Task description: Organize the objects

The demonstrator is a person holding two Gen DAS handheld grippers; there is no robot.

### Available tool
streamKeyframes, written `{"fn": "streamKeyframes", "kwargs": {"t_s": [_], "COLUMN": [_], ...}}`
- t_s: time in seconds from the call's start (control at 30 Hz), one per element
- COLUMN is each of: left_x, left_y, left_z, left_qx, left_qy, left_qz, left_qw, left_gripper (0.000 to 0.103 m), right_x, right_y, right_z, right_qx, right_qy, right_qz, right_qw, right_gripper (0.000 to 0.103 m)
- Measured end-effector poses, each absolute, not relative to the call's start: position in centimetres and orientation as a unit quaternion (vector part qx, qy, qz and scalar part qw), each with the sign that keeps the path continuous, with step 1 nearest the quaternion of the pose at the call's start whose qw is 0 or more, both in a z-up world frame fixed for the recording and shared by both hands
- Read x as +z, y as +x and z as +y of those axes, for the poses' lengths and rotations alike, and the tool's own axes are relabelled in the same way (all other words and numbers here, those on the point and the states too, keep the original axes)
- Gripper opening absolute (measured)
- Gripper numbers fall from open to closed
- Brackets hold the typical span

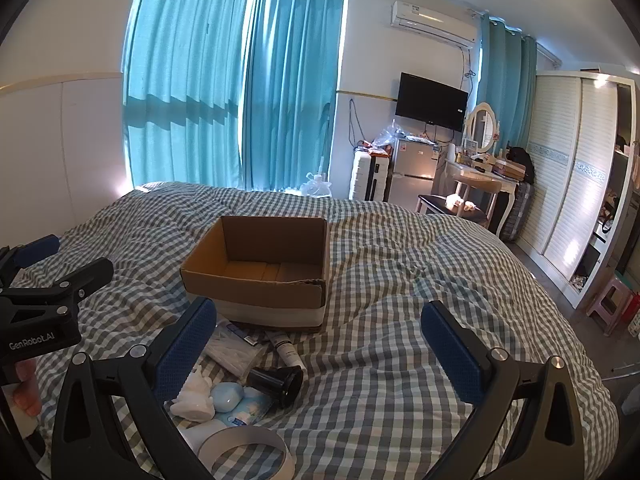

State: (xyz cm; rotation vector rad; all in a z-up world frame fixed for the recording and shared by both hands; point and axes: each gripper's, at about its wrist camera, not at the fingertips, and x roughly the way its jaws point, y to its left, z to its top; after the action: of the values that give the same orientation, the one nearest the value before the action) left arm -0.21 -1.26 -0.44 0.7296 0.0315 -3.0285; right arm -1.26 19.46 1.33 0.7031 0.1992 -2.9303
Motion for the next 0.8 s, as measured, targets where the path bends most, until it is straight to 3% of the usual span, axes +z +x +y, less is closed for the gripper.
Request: {"fn": "streamKeyframes", "kwargs": {"t_s": [0.8], "left_x": [-0.18], "left_y": [0.13], "left_z": [-1.27], "left_qx": [-0.972], "left_qy": [0.232], "left_qz": [0.009], "left_qw": [0.015], "left_gripper": [0.103], "right_x": [1.87], "right_y": [-0.76], "right_z": [19.03], "right_qx": [-0.97], "right_qy": [0.228], "right_qz": [0.063], "right_qw": [0.063], "right_gripper": [0.103]}}
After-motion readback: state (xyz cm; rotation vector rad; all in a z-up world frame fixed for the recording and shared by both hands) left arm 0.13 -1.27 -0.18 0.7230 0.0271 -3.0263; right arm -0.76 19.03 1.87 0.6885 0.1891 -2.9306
